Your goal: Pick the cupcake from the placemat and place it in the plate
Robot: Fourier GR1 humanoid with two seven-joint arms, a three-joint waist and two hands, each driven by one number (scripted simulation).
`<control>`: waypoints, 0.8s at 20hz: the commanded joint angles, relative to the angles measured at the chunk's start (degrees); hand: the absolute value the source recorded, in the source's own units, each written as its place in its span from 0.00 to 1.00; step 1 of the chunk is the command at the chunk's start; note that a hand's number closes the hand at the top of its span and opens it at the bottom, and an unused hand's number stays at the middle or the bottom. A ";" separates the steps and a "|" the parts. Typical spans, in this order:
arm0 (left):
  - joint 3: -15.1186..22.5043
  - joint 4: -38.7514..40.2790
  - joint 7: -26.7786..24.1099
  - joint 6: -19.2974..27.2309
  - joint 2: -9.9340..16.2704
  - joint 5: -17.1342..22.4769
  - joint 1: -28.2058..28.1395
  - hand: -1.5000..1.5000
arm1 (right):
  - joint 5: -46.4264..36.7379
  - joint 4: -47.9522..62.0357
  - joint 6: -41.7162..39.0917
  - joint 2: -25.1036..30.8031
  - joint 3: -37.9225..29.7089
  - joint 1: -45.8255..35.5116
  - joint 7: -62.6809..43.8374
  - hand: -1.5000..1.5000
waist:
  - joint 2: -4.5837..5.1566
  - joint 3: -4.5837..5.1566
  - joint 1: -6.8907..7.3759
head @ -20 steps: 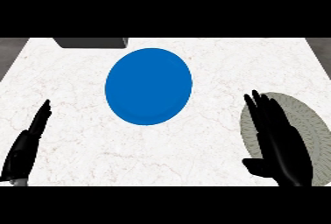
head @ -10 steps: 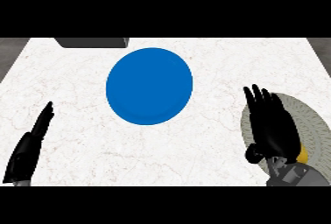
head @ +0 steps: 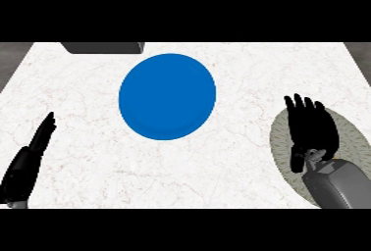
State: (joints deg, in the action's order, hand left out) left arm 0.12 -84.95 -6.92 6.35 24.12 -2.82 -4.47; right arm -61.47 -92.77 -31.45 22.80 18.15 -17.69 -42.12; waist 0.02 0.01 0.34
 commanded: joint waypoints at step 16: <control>-3.55 -0.78 0.91 -3.73 -5.29 -5.20 0.07 0.50 | -5.96 8.60 -6.21 -4.36 -5.26 -1.31 4.02 0.00 | -0.04 0.00 -0.20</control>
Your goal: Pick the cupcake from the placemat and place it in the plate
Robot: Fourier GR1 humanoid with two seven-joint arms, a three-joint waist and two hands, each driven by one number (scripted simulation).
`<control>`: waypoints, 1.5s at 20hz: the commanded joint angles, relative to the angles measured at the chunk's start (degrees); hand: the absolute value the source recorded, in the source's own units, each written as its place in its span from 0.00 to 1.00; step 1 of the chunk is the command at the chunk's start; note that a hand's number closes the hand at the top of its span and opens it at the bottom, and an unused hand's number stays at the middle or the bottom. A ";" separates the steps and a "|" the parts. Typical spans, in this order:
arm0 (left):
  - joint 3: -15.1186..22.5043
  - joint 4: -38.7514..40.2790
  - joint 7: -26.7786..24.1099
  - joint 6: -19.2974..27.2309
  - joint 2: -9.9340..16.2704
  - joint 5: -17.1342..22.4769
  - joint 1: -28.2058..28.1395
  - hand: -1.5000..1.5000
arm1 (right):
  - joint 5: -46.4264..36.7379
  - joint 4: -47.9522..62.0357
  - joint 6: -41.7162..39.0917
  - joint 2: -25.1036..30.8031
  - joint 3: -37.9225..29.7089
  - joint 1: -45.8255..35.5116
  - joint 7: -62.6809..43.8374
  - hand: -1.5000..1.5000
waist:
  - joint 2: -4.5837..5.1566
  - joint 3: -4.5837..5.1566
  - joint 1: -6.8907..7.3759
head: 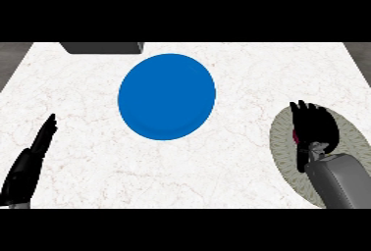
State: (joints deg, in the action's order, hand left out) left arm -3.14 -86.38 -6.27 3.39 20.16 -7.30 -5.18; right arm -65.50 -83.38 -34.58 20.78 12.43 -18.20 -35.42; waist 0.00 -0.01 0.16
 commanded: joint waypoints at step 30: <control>-1.80 -0.21 -2.33 -3.38 -5.33 -5.83 0.98 0.50 | 7.22 38.34 21.19 3.77 -18.88 -21.64 41.15 1.00 | 1.20 -0.20 3.35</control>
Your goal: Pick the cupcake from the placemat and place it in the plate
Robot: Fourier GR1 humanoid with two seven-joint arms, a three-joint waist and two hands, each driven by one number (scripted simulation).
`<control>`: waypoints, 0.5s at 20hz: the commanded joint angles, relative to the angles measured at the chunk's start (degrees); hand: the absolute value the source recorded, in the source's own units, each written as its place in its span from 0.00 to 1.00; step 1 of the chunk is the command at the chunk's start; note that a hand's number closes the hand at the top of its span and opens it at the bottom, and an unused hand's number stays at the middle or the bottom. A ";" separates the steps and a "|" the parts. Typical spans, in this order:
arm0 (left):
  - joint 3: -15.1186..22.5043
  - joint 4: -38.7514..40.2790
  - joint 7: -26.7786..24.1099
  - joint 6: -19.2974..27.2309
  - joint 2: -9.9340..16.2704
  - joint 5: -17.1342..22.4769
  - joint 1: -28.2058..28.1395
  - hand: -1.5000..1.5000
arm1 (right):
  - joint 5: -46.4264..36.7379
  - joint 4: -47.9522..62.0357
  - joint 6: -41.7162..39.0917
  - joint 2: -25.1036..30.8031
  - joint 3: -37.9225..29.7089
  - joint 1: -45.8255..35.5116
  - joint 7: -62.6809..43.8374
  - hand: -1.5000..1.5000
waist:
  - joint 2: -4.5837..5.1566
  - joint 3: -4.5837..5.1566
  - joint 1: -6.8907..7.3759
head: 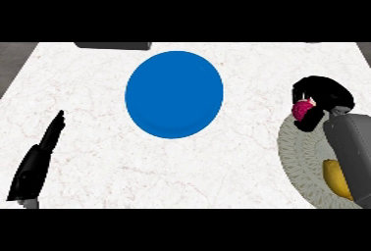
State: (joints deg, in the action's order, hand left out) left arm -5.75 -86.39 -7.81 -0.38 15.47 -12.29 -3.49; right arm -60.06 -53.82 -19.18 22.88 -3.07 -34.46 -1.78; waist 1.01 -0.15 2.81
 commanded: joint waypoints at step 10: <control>-1.32 0.63 0.13 0.18 -0.27 0.11 -1.21 0.50 | 4.42 13.03 24.07 1.82 -9.70 -14.09 16.25 1.00 | -0.60 0.06 -1.04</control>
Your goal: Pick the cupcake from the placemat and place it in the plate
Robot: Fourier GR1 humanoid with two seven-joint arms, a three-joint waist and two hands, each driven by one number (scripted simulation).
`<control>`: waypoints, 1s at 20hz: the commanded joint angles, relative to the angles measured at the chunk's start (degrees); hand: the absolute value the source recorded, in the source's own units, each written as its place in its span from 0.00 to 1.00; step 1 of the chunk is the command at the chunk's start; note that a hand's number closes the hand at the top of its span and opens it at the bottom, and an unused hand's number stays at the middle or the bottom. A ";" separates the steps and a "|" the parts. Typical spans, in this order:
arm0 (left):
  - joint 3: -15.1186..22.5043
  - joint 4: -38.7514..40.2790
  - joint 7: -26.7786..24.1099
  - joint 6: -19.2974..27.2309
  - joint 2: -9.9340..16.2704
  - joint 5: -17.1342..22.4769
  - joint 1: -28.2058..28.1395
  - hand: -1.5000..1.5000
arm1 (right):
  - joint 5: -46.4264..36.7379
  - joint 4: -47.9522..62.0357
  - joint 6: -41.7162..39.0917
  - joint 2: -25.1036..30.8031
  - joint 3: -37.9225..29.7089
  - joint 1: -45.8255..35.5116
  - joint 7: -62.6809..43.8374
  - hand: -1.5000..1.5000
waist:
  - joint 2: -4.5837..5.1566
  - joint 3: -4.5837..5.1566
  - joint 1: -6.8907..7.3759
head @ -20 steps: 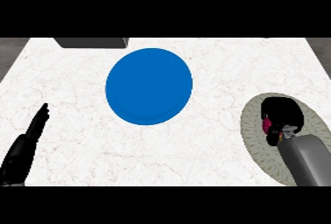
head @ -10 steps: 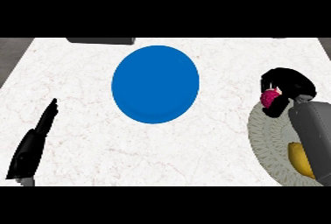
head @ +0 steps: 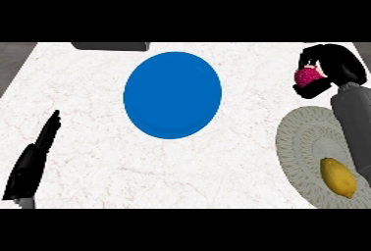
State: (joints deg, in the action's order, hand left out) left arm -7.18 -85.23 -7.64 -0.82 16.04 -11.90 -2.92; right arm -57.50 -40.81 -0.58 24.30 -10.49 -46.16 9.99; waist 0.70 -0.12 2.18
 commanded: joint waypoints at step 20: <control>-0.50 -1.42 1.37 1.12 -1.34 -2.19 -1.08 0.50 | 13.62 -20.12 -11.15 -17.26 4.98 -12.54 -2.60 1.00 | -0.70 0.14 -1.47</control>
State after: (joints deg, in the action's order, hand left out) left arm -8.31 -86.28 -6.27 -0.97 15.58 -12.52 -3.72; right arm -43.77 -61.63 -11.36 10.98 -7.34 -55.03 11.51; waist -0.19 0.02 0.27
